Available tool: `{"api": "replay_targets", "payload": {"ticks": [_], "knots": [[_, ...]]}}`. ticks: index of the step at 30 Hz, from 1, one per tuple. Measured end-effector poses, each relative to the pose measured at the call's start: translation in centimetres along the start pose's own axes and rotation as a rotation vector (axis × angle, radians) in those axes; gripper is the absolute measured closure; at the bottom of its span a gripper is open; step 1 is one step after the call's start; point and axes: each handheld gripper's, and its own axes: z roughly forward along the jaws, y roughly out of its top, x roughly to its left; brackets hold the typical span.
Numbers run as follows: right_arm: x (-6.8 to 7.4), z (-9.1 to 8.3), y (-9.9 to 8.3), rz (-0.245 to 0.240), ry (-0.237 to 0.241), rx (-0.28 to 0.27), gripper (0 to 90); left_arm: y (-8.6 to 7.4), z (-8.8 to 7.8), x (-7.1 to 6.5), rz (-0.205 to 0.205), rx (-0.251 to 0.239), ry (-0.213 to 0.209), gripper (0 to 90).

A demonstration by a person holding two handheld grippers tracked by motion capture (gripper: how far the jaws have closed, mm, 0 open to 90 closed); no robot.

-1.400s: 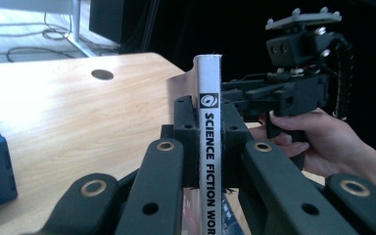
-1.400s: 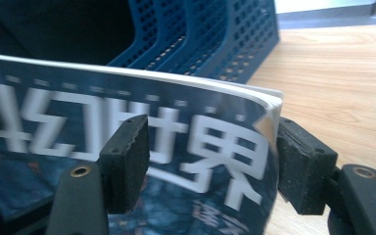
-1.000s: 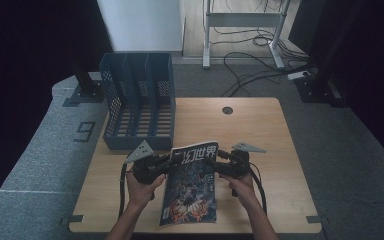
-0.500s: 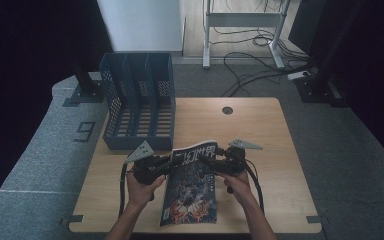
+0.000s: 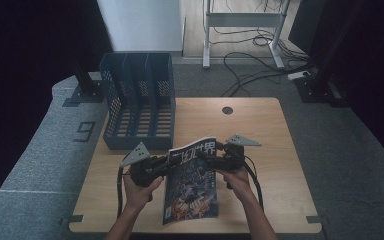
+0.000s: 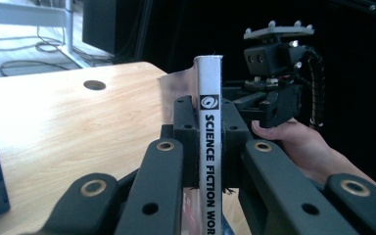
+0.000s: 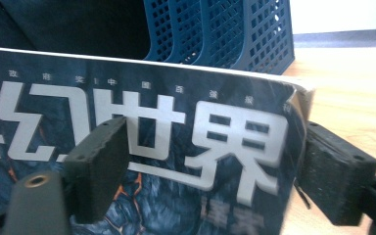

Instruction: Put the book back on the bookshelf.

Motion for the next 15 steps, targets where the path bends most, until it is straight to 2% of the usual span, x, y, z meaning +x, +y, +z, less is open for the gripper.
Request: {"api": "replay_targets", "payload": {"ticks": [1,2,4,8,12,15], "knots": [[0.00,0.00,0.00,0.000,0.000,0.000,16.9,0.00,0.00,0.00,0.000,0.000,0.000,82.3],[-0.26,-0.01,-0.36,0.025,0.020,-0.009,15.4,-0.04,0.08,-0.02,0.004,0.002,-0.005,82.3],[-0.29,0.01,-0.46,0.028,0.022,-0.009,14.0,-0.05,0.15,-0.01,0.004,0.004,-0.009,82.3],[-0.61,0.40,-0.85,0.045,0.063,0.010,8.4,-0.08,0.38,-0.12,0.007,0.010,-0.025,82.3],[-0.81,0.44,-0.76,0.041,0.086,0.012,7.7,-0.07,0.32,-0.16,0.008,0.008,-0.031,82.3],[-0.74,0.50,-0.85,0.030,0.073,0.003,4.7,-0.12,0.28,-0.18,0.011,0.005,-0.025,82.3]]}}
